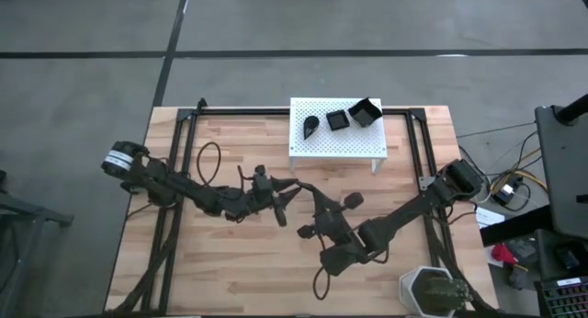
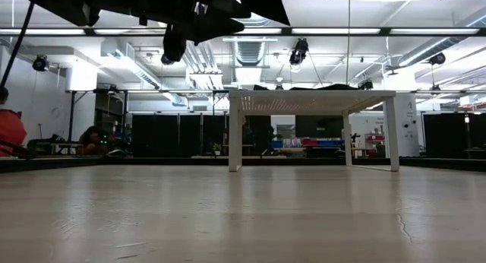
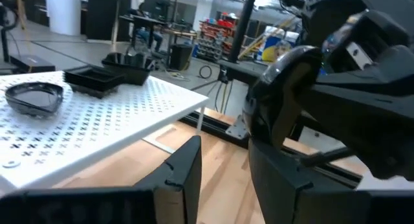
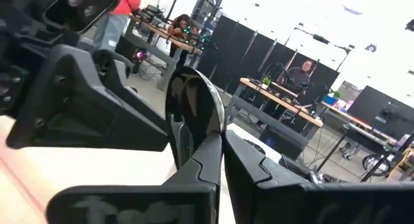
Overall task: Pick & Place Mini shaped plates
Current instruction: Stack the drop shaped plate on top of the drop shaped plate on the shelf
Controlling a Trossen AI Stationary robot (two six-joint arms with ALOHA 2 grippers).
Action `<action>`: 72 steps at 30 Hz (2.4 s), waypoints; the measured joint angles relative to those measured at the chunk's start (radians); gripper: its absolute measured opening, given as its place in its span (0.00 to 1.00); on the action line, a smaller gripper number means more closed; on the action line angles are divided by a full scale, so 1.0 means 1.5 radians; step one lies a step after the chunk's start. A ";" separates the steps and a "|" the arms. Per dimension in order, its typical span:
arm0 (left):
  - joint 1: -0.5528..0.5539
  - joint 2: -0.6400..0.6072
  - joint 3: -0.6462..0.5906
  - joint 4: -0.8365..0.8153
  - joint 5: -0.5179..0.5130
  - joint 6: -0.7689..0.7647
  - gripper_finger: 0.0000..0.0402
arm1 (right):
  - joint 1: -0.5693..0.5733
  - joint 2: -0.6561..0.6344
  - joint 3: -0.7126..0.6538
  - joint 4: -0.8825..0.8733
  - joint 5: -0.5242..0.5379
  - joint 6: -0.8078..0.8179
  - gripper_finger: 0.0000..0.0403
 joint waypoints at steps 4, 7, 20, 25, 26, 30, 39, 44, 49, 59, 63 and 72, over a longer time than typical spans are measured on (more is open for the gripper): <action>0.000 -0.002 0.002 0.000 -0.004 0.003 0.34 | -0.003 0.000 0.007 0.000 -0.001 -0.026 0.02; 0.000 -0.002 0.002 0.000 -0.005 0.002 0.39 | -0.005 0.000 0.008 -0.001 -0.001 -0.027 0.02; -0.001 -0.004 0.000 -0.002 0.032 0.004 0.53 | -0.020 0.002 0.006 -0.001 -0.015 -0.032 0.02; -0.001 -0.004 0.000 -0.013 0.033 0.004 0.53 | -0.022 0.002 0.006 -0.001 -0.010 -0.028 0.02; 0.000 -0.004 0.000 -0.017 0.033 0.003 0.53 | -0.022 0.002 0.007 -0.001 -0.008 -0.027 0.02; 0.002 -0.004 0.000 -0.018 0.033 -0.006 0.52 | -0.024 0.002 0.011 -0.001 -0.006 -0.028 0.02; 0.006 -0.003 0.002 -0.019 0.032 0.005 0.41 | -0.025 0.002 0.020 0.000 -0.004 -0.030 0.02; 0.006 -0.003 0.005 -0.020 0.033 0.015 0.33 | -0.021 0.002 0.021 0.000 -0.003 -0.029 0.02; 0.006 -0.003 0.005 -0.013 0.033 0.021 0.32 | -0.018 0.002 0.021 0.000 -0.003 -0.027 0.02; 0.006 -0.003 0.005 0.011 0.031 0.037 0.32 | -0.017 0.002 0.020 -0.001 -0.003 -0.032 0.02; 0.006 -0.003 0.003 0.011 0.032 0.031 0.31 | -0.017 0.002 0.020 -0.001 -0.003 -0.032 0.02; 0.006 -0.003 0.007 0.008 0.052 0.060 0.25 | -0.017 0.003 0.020 0.000 -0.003 -0.028 0.02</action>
